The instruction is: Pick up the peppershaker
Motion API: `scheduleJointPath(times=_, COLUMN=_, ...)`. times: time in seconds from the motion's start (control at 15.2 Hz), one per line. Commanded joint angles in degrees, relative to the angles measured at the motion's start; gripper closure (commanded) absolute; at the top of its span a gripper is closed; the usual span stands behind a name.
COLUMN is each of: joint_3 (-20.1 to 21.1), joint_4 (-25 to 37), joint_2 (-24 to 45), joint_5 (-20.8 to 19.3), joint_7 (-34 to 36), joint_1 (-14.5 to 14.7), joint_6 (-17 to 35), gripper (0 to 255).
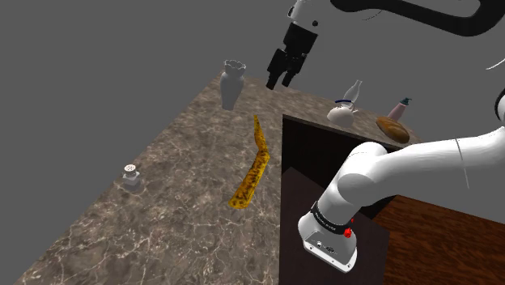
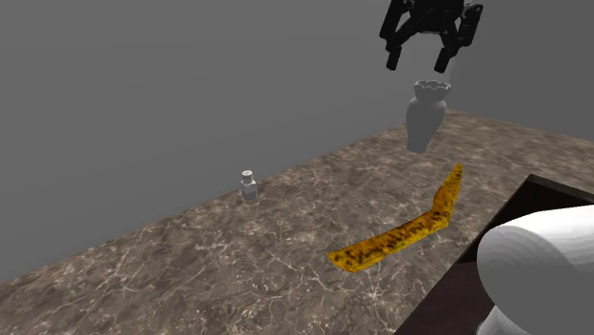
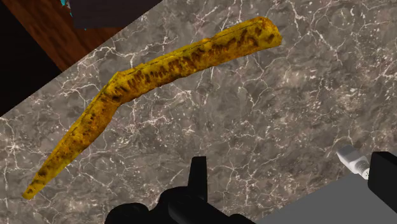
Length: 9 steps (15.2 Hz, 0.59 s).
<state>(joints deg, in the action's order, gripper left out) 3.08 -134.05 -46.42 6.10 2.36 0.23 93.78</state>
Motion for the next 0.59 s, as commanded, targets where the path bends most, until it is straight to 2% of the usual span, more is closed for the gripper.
scheduleJointPath(times=0.0, joint_3=0.00, joint_4=0.00, joint_2=0.00, joint_5=0.00, joint_7=0.00, joint_1=0.00, joint_6=0.00, gripper=0)
scheduleJointPath(times=0.53, joint_3=7.39, joint_4=0.11, joint_2=12.04, joint_5=2.05, joint_7=5.17, joint_1=1.70, joint_6=11.16, gripper=0)
